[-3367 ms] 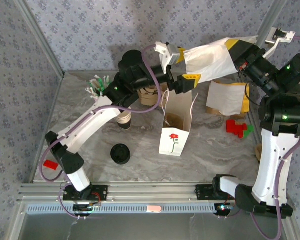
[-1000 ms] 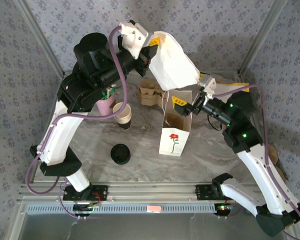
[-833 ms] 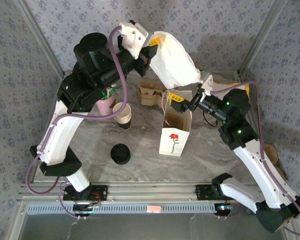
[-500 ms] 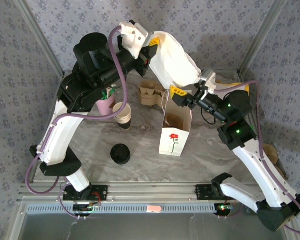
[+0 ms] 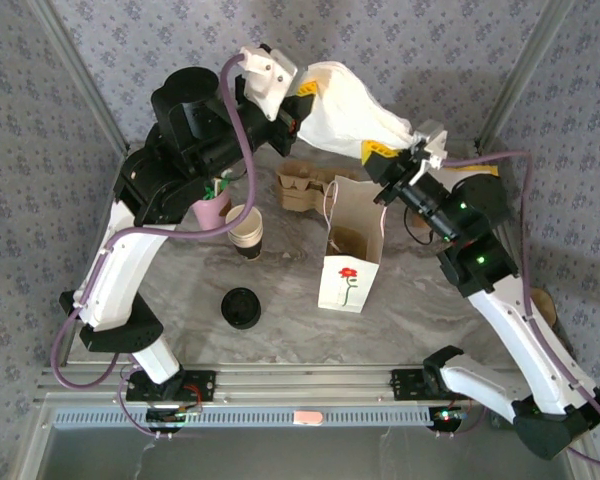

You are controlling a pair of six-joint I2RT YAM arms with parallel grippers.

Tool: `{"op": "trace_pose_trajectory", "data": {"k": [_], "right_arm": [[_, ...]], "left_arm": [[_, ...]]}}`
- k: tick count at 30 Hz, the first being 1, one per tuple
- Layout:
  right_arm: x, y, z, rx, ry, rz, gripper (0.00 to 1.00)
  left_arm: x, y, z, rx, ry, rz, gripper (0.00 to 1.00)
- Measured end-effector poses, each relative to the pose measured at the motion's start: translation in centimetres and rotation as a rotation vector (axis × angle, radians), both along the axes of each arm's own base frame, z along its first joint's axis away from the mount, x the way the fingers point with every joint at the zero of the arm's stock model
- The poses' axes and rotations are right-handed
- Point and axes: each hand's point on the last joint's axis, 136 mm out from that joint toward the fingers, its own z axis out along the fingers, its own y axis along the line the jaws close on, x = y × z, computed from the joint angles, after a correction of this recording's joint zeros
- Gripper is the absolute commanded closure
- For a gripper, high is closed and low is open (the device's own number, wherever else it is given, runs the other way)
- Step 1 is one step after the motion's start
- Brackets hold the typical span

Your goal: Pack the takeout coffee

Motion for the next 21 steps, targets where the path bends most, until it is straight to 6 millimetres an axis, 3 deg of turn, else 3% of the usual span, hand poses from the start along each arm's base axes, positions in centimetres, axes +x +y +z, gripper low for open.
{"op": "trace_pose_trajectory", "data": {"k": [5, 8, 15, 21], "right_arm": [[0.2, -1.5, 1.4, 0.054, 0.060, -0.064, 1.00], [0.8, -2.1, 0.7, 0.052, 0.128, -0.106, 1.00], [3.2, -2.8, -1.2, -0.001, 0.287, -0.188, 1.00], [3.8, -3.5, -1.7, -0.011, 0.360, -0.213, 1.00]], "left_arm": [[0.0, -0.1, -1.6, 0.026, 0.051, 0.012, 1.00], [0.1, 0.0, -2.6, 0.023, 0.097, 0.025, 1.00], [-0.3, 0.7, -2.6, -0.037, 0.172, 0.031, 1.00], [-0.7, 0.3, -3.7, -0.033, 0.227, 0.013, 1.00]]}}
